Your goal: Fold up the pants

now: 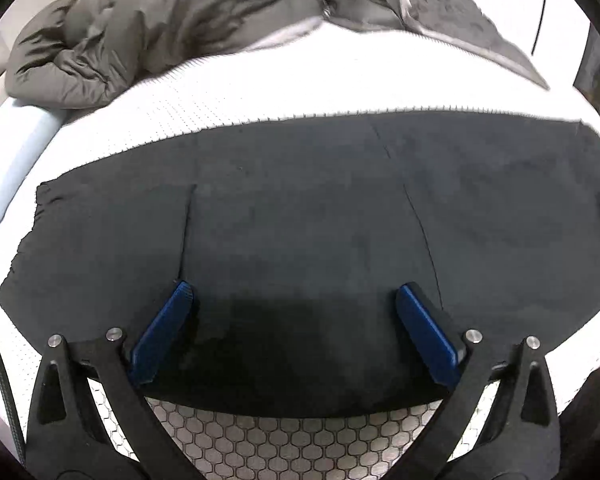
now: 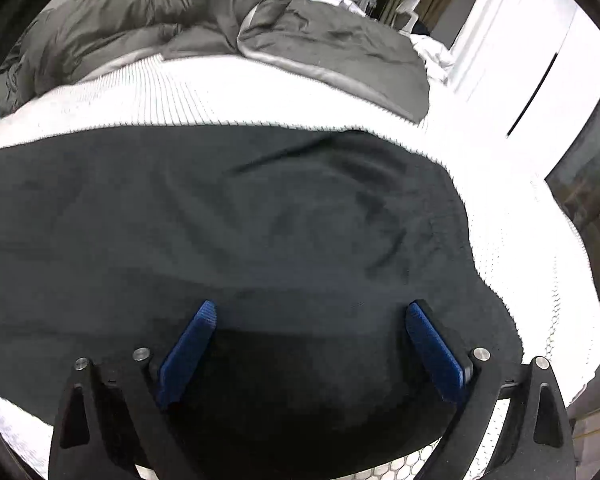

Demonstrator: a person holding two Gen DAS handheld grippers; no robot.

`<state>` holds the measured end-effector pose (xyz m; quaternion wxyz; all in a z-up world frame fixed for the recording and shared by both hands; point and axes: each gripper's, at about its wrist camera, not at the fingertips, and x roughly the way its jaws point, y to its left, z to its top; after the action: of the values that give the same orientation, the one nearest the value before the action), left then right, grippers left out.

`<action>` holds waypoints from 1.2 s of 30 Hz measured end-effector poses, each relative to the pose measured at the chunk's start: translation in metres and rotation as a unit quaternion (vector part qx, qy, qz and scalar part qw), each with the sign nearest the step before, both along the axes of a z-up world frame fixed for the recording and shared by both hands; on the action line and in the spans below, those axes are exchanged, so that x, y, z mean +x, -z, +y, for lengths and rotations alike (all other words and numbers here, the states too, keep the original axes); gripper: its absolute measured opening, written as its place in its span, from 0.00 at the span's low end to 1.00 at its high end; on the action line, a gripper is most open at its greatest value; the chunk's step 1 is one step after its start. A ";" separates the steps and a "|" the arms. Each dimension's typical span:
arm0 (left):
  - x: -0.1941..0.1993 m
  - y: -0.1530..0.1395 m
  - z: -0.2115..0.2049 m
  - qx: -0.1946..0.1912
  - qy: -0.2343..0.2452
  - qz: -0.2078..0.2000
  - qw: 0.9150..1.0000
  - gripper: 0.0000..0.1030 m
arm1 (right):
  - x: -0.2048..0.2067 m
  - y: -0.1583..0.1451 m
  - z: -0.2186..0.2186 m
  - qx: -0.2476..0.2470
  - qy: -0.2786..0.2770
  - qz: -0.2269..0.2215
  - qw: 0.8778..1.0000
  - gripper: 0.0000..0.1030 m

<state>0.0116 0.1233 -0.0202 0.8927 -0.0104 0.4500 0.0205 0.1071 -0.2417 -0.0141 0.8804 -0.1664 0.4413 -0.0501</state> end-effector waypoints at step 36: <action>0.137 0.013 -0.050 0.039 -0.014 0.034 0.999 0.95 | 0.109 0.019 0.144 0.065 -0.122 0.057 0.989 0.95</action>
<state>0.1488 0.0729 -0.0330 0.8765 0.0189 0.4784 0.0511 0.2165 -0.0977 -0.0332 0.8623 -0.1639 0.4694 0.0962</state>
